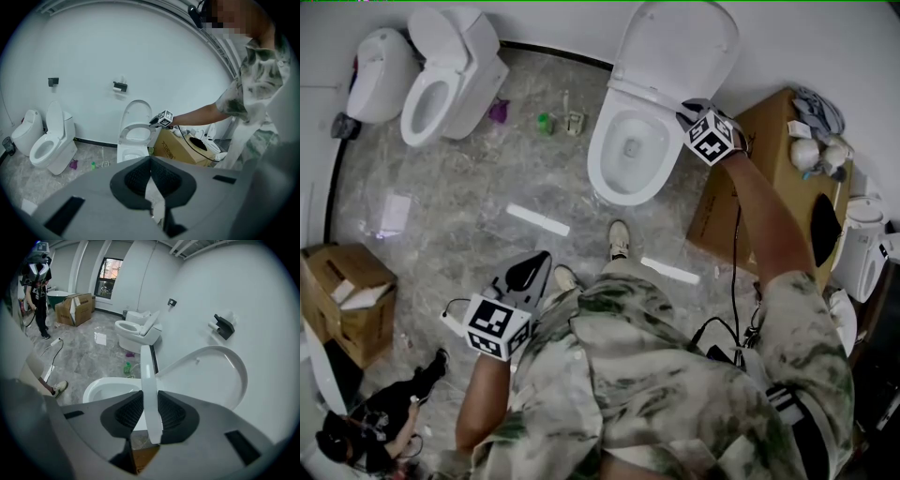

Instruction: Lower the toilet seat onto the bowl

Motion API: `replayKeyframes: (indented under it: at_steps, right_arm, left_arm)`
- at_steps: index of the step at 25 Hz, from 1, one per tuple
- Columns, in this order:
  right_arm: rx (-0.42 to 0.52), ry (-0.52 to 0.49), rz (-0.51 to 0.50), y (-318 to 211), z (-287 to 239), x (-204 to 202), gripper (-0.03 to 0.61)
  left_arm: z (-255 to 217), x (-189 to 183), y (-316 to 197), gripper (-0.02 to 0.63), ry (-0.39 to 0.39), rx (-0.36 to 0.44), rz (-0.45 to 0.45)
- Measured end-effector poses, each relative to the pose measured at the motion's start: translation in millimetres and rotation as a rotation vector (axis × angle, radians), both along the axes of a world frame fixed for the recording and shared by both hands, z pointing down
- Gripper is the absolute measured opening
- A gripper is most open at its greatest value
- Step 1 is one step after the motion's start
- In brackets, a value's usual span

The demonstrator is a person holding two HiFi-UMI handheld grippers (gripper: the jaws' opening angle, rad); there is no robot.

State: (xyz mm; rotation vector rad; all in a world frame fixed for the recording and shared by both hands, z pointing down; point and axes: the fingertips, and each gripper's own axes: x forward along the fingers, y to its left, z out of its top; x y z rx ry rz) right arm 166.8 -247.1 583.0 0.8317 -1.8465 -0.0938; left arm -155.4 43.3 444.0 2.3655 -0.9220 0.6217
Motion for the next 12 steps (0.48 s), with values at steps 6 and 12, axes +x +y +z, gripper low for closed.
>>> replayKeyframes:
  at_steps: [6,12]
  right_arm:
    - [-0.01,0.012,-0.006,16.5,9.7,-7.3,0.117]
    - [-0.002,0.032,0.003,29.8,22.1,-15.4,0.117]
  left_arm:
    - [6.0,3.2,5.3,0.021,0.005,-0.008,0.031]
    - [12.7,1.5,8.5,0.021,0.005,-0.018,0.061]
